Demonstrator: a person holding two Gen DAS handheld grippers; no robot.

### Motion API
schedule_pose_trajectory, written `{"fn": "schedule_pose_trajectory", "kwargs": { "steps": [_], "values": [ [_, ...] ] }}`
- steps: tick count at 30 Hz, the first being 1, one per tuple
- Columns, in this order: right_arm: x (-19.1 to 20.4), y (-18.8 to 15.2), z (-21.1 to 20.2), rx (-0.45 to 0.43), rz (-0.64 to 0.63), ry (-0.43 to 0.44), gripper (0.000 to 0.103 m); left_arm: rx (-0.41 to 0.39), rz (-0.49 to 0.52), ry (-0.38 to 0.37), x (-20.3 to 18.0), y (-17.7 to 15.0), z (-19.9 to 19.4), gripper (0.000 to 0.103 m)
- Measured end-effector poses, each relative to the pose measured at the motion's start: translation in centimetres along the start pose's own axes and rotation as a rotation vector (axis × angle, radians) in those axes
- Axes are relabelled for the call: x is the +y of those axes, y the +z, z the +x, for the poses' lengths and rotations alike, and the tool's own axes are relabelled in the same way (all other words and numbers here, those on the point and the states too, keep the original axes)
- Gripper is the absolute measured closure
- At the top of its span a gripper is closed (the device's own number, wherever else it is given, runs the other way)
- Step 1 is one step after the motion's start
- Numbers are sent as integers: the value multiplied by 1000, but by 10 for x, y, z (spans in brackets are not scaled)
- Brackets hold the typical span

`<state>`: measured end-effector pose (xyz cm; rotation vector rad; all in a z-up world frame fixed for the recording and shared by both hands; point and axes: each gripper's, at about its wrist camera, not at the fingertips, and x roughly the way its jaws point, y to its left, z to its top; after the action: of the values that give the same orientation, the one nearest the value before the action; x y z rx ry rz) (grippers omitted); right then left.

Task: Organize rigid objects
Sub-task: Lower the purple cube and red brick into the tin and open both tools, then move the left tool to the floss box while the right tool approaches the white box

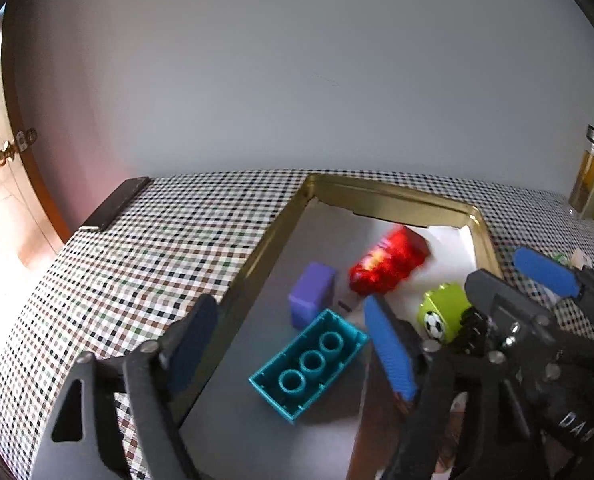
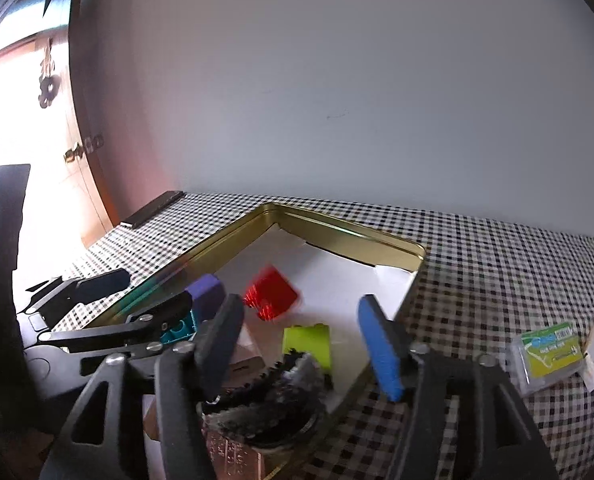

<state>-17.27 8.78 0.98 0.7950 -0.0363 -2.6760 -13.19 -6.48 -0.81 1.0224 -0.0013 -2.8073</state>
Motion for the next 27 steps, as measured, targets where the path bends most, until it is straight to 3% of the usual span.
{"fn": "schedule_pose_trajectory", "kwargs": {
  "steps": [3,10,14,20,27],
  "values": [
    [-9,-4,-12,-18,25,3,34,-22,16,18,-4,-2,-8,8],
    [-25,-13,-35,-27,29,-20,32,-58,40,0,-25,-1,-30,5],
    [-52,-22,-55,-39,40,-65,29,-82,67,-35,-54,-1,-45,3],
    [-113,-33,-81,-43,91,-221,25,-102,146,-106,-116,-3,-54,1],
    [-191,-46,-97,-8,234,-374,25,-39,250,-177,-197,-10,-30,1]
  ]
}}
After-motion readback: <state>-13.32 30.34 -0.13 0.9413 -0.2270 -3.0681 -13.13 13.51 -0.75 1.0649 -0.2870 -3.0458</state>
